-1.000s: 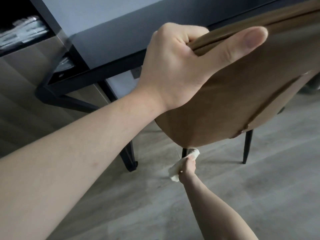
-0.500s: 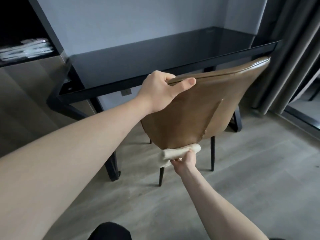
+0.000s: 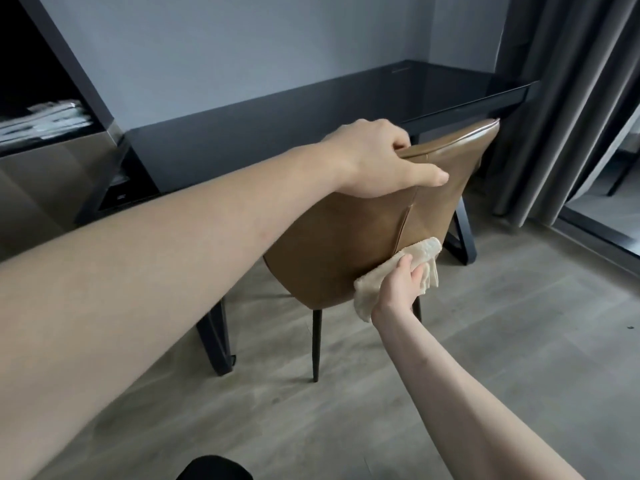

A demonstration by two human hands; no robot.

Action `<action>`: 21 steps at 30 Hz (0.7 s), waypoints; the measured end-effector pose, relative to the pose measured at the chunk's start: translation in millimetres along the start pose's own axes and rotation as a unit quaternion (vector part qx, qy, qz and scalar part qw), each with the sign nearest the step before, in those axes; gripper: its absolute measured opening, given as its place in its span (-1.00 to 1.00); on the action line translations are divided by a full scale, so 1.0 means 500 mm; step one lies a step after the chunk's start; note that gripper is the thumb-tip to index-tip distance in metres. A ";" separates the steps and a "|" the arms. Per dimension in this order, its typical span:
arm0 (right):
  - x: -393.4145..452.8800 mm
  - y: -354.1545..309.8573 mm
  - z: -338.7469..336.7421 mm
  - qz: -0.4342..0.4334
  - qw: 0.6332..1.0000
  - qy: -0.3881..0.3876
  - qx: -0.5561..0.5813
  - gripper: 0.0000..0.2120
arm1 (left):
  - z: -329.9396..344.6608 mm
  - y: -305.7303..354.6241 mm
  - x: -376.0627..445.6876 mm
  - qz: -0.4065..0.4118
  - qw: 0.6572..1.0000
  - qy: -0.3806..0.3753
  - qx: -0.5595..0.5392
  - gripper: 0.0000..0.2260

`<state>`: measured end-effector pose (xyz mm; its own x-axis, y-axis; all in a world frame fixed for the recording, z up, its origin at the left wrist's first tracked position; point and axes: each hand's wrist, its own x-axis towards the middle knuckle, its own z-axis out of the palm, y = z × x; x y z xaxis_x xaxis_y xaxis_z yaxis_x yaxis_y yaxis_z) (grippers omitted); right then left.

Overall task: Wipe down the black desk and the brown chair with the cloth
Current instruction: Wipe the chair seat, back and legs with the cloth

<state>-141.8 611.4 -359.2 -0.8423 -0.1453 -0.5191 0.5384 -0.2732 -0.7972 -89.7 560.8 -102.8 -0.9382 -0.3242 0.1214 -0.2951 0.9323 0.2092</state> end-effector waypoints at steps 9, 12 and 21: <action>0.182 0.008 -0.031 0.022 1.000 0.019 0.000 -0.46 | 0.033 0.004 0.044 0.045 0.998 0.040 0.024 -0.58; 0.189 0.009 -0.031 0.045 0.998 0.020 0.023 -0.51 | 0.029 0.003 0.043 0.045 0.998 0.039 0.021 -0.61; 0.069 -0.038 -0.010 -0.021 0.999 -0.023 0.013 -0.47 | 0.015 0.004 0.018 0.038 0.999 0.027 0.018 -0.60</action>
<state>-180.8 616.3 -363.5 -0.8647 -0.1768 -0.4701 0.5023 -0.3040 -0.8095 -100.2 560.8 -108.4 -0.9470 -0.2601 0.1884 -0.2309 0.9592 0.1633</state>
